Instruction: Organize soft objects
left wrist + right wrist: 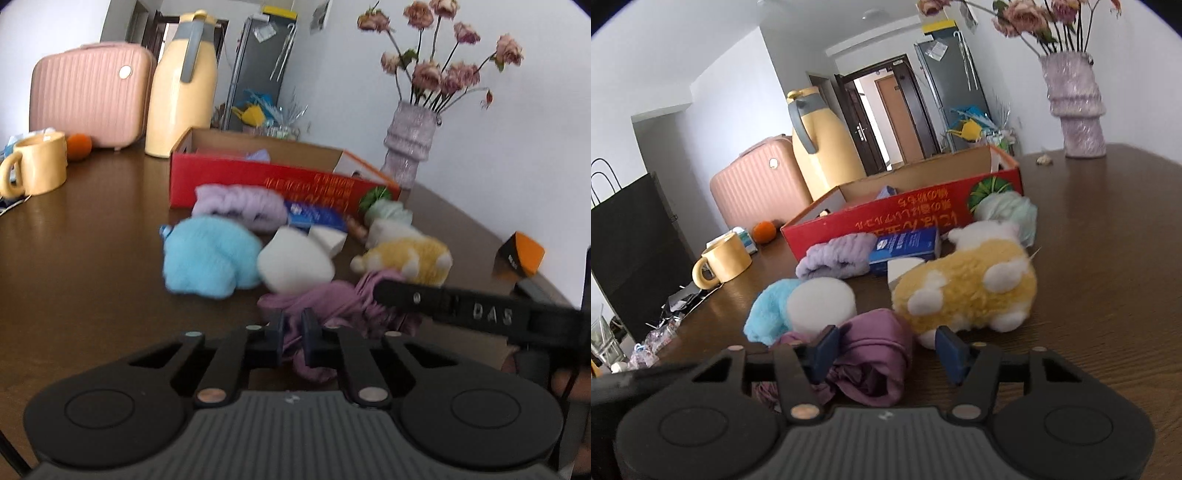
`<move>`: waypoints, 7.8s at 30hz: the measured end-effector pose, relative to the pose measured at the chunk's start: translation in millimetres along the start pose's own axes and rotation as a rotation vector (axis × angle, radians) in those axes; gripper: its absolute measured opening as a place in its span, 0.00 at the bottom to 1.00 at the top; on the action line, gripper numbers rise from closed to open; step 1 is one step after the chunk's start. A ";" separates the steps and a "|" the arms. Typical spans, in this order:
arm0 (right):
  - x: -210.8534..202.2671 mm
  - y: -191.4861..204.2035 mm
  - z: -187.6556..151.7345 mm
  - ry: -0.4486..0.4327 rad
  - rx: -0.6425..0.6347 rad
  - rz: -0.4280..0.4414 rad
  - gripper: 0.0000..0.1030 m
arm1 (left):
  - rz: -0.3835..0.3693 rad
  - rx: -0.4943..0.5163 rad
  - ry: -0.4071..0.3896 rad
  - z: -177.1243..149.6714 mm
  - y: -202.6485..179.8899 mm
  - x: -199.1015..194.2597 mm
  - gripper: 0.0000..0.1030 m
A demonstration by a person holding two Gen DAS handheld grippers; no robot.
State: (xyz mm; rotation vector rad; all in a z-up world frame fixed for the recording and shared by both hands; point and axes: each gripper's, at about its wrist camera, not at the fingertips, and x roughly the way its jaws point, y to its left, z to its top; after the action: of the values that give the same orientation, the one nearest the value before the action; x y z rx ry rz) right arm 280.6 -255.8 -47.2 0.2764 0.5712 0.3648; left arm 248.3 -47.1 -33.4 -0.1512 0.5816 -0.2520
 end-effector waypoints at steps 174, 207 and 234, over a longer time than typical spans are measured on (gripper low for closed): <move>-84.4 -40.0 -29.8 -0.056 0.012 -0.126 0.45 | -0.144 0.044 -0.039 2.2 -53.5 14.9 0.72; -0.7 -44.3 162.5 -0.095 -0.061 0.072 0.34 | -0.226 -0.013 -0.077 190.2 -31.2 85.7 0.44; 124.3 -53.8 270.7 -0.018 -0.297 -0.262 0.47 | 0.094 0.167 -0.089 272.2 -10.2 175.2 0.70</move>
State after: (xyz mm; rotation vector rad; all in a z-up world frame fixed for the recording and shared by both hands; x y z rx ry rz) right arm 545.7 -294.8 93.5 -0.0814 0.5202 0.1893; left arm 539.9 -86.4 101.9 0.0262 0.4756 -0.2001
